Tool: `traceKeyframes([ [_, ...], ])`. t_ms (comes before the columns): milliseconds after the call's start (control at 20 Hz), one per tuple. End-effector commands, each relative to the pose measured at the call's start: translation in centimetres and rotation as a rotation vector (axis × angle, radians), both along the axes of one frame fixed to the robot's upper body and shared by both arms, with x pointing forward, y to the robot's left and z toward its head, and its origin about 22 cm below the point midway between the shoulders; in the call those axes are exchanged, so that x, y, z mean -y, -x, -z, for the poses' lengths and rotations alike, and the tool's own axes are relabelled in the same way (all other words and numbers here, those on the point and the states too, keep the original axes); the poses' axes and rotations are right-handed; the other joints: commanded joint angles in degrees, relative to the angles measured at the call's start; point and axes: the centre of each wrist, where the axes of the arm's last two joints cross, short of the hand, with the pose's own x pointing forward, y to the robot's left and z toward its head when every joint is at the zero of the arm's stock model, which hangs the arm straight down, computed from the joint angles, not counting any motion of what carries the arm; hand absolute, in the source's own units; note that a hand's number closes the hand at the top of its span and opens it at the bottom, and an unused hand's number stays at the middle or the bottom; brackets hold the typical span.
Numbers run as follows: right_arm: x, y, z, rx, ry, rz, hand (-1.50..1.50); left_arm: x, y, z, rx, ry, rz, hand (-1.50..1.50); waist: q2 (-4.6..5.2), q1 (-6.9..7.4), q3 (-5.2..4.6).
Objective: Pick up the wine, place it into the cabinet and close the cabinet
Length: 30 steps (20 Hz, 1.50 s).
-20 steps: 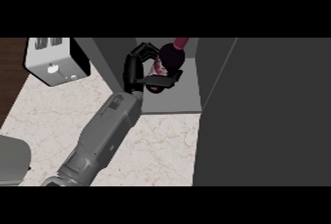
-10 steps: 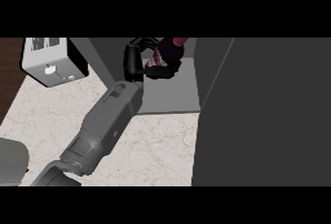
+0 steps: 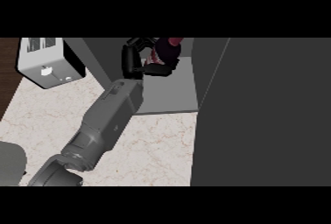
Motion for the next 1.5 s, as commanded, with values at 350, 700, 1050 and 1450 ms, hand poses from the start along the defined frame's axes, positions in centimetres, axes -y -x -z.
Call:
traceKeyframes([
  [350,-0.3,2.7,-0.7,0.021,-0.045,-0.06,-1.5,-0.7,0.2,1.4,-0.056,0.088,-0.032,1.5,-0.11,-0.35,-0.05],
  [700,-0.5,1.6,-0.7,0.032,-0.037,-0.072,-1.5,-1.9,0.5,2.8,-0.065,0.017,-0.071,1.5,0.6,-0.89,-0.05],
  [1050,0.0,1.2,-0.7,0.036,-0.027,-0.056,-1.5,-2.0,0.6,3.0,-0.094,-0.053,-0.079,-1.5,0.4,-0.39,-0.04],
  [1450,-0.6,1.3,-0.4,0.042,-0.046,-0.062,-1.5,-3.7,0.7,3.8,-0.118,-0.132,-0.101,-1.5,0.73,-1.14,-0.07],
])
